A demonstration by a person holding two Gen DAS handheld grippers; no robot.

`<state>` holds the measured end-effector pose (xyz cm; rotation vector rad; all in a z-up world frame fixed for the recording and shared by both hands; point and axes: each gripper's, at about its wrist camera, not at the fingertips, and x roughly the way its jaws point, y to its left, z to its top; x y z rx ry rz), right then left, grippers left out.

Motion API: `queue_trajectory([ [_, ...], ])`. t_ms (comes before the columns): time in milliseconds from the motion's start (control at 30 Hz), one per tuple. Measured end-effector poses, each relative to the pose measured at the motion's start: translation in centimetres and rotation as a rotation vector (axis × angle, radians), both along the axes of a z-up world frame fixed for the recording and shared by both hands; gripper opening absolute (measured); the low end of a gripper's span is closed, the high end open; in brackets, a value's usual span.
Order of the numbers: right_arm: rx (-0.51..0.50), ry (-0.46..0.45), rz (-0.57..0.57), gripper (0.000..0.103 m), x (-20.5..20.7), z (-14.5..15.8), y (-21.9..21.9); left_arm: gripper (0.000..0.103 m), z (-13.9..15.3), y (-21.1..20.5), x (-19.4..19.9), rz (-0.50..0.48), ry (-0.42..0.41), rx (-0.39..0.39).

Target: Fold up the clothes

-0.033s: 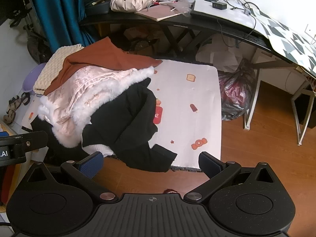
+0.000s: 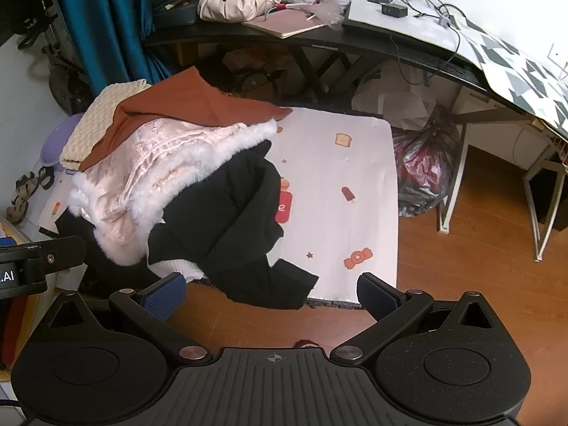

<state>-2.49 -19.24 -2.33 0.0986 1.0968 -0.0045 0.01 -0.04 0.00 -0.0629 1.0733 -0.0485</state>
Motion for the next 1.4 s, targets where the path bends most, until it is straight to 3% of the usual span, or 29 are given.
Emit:
queue_trajectory([
  [233, -0.023, 0.010, 0.013, 0.102, -0.1, 0.2, 1.2, 0.103, -0.5, 0.9, -0.9, -0.002, -0.003, -0.024],
  [433, -0.009, 0.008, 0.019, 0.102, -0.4, 0.2, 1.2, 0.103, -0.2, 0.6, -0.8, 0.004, 0.015, 0.011],
  [1400, -0.017, 0.017, 0.036, 0.102, -0.1, 0.0, 1.8, 0.103, -0.4, 1.3, -0.4, -0.003, 0.021, 0.002],
])
